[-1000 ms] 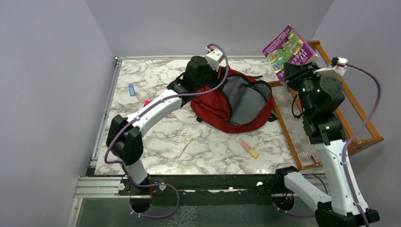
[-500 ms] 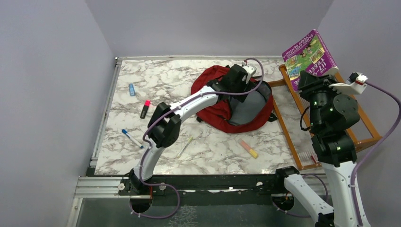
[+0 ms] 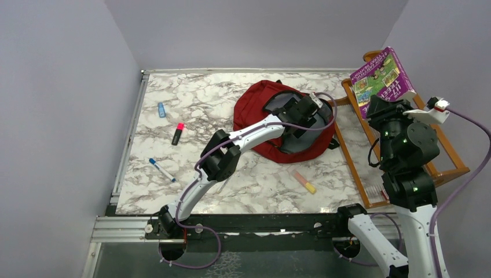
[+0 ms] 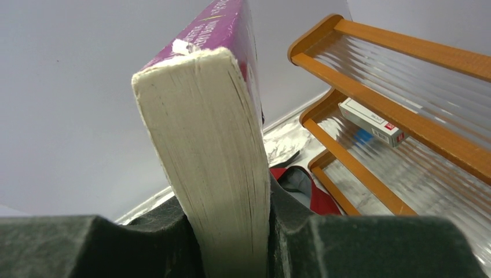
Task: Pack the student bag
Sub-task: Place the book in the student bag.
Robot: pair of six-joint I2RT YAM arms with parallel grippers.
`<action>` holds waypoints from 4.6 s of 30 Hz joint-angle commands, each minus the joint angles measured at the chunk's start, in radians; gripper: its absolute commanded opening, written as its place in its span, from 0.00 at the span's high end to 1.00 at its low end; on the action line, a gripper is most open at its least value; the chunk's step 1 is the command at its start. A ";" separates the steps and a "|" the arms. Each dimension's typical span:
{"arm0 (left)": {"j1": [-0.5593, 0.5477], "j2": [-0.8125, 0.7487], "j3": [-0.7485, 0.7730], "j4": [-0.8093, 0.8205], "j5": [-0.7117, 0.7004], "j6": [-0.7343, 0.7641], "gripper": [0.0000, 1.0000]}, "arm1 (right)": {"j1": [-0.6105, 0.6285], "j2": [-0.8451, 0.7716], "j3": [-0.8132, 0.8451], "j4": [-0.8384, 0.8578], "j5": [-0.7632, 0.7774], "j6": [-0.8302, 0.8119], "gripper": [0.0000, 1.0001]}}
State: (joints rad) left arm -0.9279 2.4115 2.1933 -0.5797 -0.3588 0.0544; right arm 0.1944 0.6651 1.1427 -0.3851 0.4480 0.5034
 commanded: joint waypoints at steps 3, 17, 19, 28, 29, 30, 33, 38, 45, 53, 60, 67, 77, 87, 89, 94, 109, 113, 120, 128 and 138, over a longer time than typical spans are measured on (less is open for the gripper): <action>-0.006 0.047 0.036 -0.034 -0.147 0.085 0.15 | -0.004 -0.007 -0.012 0.054 -0.015 0.007 1.00; -0.006 0.005 0.067 -0.038 -0.203 0.116 0.47 | -0.004 0.023 -0.073 0.044 -0.076 0.062 0.99; -0.004 -0.008 0.064 -0.039 -0.201 0.118 0.54 | -0.004 0.024 -0.087 0.047 -0.087 0.068 1.00; 0.048 -0.086 0.015 -0.037 -0.152 0.093 0.88 | -0.004 0.061 -0.112 -0.014 -0.127 0.159 0.99; 0.055 -0.096 0.007 -0.037 -0.147 0.088 0.91 | -0.004 0.064 -0.115 -0.020 -0.133 0.171 1.00; 0.062 -0.107 0.001 -0.037 -0.140 0.084 0.93 | -0.004 0.068 -0.118 -0.025 -0.137 0.184 1.00; 0.083 -0.144 -0.021 -0.035 -0.115 0.065 0.94 | -0.003 0.094 -0.120 -0.052 -0.155 0.212 1.00; 0.106 -0.230 -0.106 0.021 -0.084 0.048 0.98 | -0.004 0.158 -0.120 -0.099 -0.244 0.242 0.99; 0.106 -0.303 -0.181 0.056 -0.025 0.029 1.00 | -0.004 0.214 -0.186 -0.075 -0.385 0.282 1.00; 0.105 -0.381 -0.270 0.079 0.044 0.006 1.00 | -0.004 0.284 -0.256 0.047 -0.439 0.307 1.00; 0.106 -0.442 -0.335 0.111 0.067 0.015 1.00 | -0.004 0.340 -0.303 0.207 -0.588 0.386 0.99; 0.104 -0.466 -0.322 0.112 0.077 -0.007 1.00 | -0.004 0.469 -0.289 0.356 -0.701 0.489 1.00; 0.101 -0.475 -0.307 0.113 0.091 -0.043 1.00 | -0.004 0.631 -0.318 0.628 -0.775 0.602 0.99; 0.093 -0.469 -0.299 0.130 0.108 -0.051 1.00 | 0.004 0.963 -0.339 1.096 -0.815 0.652 1.00; 0.093 -0.462 -0.297 0.133 0.111 -0.070 1.00 | 0.015 1.029 -0.322 1.153 -0.818 0.675 1.00; 0.092 -0.453 -0.296 0.136 0.113 -0.079 1.00 | 0.061 1.144 -0.270 1.214 -0.795 0.708 0.99; 0.094 -0.473 -0.401 0.149 0.058 -0.010 1.00 | 0.134 1.309 -0.097 0.991 -0.694 0.599 0.74; 0.105 -0.496 -0.449 0.160 0.047 -0.011 1.00 | 0.134 1.285 -0.084 0.910 -0.679 0.544 0.62; 0.120 -0.509 -0.489 0.167 0.051 -0.013 1.00 | 0.134 1.222 -0.064 0.771 -0.662 0.442 0.36; 0.137 -0.512 -0.509 0.182 0.052 -0.013 1.00 | 0.134 1.176 -0.044 0.629 -0.646 0.359 0.21; 0.153 -0.536 -0.532 0.184 0.054 0.002 1.00 | 0.134 1.031 -0.117 0.494 -0.517 0.221 0.13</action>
State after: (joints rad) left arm -0.7845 1.9461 1.6821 -0.3958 -0.2928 0.0429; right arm 0.3218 1.7996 1.0519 0.1707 -0.1452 0.8200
